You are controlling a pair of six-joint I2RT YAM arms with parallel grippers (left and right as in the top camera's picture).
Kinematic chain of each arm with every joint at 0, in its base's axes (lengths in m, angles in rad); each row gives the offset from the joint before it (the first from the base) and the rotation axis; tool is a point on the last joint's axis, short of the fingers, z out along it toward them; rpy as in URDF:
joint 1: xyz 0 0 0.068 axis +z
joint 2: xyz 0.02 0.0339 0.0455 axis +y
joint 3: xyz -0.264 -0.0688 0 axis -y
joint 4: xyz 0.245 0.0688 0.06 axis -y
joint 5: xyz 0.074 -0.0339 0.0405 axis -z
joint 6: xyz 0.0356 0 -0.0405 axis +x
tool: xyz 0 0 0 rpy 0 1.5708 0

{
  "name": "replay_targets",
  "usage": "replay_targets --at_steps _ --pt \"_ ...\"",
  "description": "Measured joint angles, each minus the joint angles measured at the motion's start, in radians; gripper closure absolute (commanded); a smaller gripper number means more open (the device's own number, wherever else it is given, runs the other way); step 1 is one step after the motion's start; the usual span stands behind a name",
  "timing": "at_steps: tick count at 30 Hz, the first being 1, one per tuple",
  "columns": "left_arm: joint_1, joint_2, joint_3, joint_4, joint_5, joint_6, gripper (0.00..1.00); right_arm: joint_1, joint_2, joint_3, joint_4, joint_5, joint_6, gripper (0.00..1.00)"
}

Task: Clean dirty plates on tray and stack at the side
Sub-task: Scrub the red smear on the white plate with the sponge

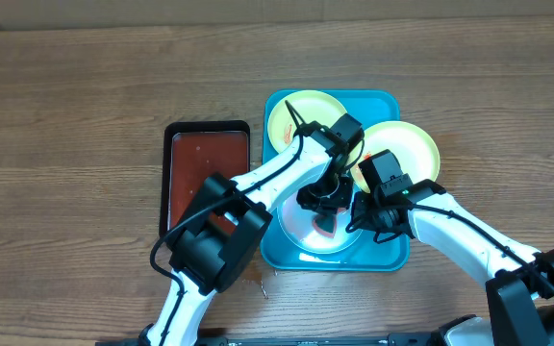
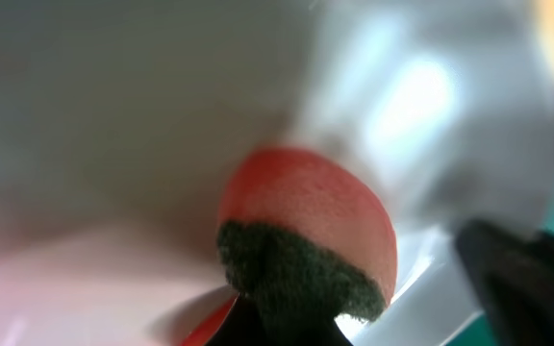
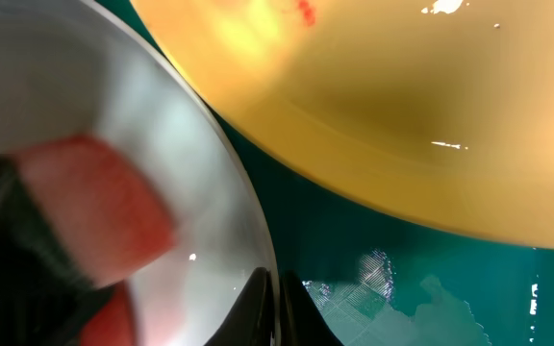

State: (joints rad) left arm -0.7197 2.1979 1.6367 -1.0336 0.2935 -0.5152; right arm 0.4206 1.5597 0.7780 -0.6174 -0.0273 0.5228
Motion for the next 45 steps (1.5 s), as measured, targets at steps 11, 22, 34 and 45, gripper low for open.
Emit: replay_targets --at_steps 11,22,34,45 --pt "0.090 0.000 0.005 -0.146 -0.192 -0.042 0.96 0.000 0.000 0.000 -0.003 0.000 0.000 0.96" --pt "0.099 0.004 0.053 -0.143 -0.325 -0.034 0.96 0.001 0.000 0.000 0.004 -0.014 0.001 0.96" --pt "0.110 0.055 0.087 0.006 -0.011 0.004 0.96 0.000 0.000 0.000 -0.004 0.002 0.002 0.96" --pt "0.086 0.095 0.094 -0.090 0.211 0.074 0.96 0.000 0.000 0.000 -0.002 0.007 0.001 0.96"
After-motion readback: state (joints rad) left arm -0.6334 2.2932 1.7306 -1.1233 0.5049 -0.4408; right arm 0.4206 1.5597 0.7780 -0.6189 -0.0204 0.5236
